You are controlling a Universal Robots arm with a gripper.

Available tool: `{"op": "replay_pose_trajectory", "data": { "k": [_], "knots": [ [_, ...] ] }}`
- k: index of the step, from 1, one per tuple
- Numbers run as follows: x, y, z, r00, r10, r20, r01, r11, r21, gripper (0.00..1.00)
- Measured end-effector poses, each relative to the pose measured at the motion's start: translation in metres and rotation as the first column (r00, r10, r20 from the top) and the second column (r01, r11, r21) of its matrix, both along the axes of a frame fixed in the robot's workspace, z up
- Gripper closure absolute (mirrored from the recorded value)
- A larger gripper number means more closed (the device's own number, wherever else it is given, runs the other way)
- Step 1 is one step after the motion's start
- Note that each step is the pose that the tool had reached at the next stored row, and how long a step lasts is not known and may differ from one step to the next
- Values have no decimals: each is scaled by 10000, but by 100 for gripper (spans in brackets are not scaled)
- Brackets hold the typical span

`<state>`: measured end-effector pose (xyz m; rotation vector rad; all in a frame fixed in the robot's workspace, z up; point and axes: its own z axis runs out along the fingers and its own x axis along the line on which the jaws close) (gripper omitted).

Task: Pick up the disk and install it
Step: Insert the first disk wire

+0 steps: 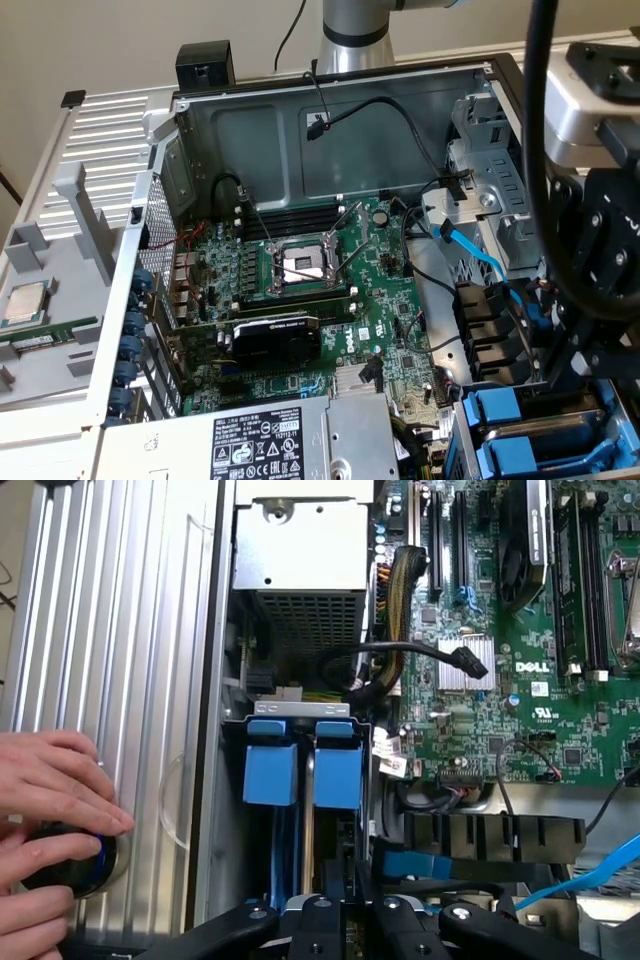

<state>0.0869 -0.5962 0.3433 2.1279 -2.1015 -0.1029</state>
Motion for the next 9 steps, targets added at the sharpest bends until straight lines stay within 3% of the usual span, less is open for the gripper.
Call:
{"op": "replay_pose_trajectory", "data": {
  "k": [9],
  "knots": [
    [-22, 0, -24, 9999, -11, 133, 11, 10000, 0, 83]
  ]
}}
